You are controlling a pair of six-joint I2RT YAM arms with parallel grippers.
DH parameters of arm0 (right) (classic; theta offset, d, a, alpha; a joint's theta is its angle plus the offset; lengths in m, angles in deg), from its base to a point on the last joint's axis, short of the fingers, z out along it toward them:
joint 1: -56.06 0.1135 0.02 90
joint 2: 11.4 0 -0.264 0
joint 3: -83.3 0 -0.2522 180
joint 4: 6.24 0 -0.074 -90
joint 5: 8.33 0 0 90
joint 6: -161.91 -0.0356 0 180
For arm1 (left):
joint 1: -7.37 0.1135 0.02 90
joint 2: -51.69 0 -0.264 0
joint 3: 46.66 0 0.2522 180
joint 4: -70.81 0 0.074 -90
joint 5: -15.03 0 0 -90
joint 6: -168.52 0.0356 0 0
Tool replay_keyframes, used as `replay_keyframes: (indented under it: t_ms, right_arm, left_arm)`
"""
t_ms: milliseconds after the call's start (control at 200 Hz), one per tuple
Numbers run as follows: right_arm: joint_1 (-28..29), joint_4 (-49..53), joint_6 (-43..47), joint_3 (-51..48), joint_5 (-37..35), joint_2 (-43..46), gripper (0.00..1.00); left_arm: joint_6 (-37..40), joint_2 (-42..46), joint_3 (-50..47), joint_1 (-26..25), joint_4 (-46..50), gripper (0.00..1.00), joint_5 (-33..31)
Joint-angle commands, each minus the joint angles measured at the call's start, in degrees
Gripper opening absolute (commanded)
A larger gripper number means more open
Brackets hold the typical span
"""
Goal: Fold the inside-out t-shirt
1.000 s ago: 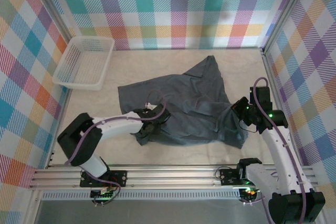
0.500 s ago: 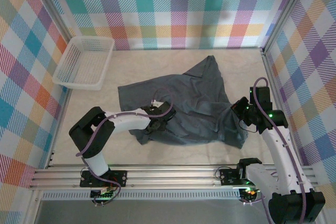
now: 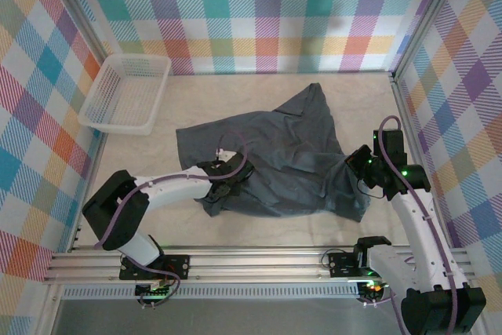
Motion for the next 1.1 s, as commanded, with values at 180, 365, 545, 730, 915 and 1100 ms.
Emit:
replay_keyframes:
  t_ms: [180,365,545,730,915,1100]
  right_arm:
    - [-0.2,0.3,1.0,0.3,0.1,0.3,0.00]
    - [-0.2,-0.1,0.6,0.1,0.6,0.0,0.00]
    - [-0.2,-0.7,2.1,-0.6,-1.5,-1.2,0.00]
    - [-2.5,-2.8,12.8,0.2,-2.2,-8.0,0.06]
    - [-4.9,-11.1,14.9,3.6,11.2,-21.2,0.00]
    - [-4.2,-18.1,14.5,9.8,19.1,-33.7,0.00]
  left_arm:
    - [-0.4,0.5,-2.6,2.9,-1.2,0.09,3.4]
    - [-0.6,0.6,-3.0,3.6,-2.7,0.23,4.4]
    - [-1.2,1.6,-2.9,4.0,-3.8,0.00,5.2]
    - [0.1,7.3,-3.4,10.9,-1.6,0.00,8.3]
    - [3.1,15.9,-3.6,27.6,-0.5,0.00,15.4]
    - [4.8,18.1,-2.2,41.3,-0.5,0.00,19.0]
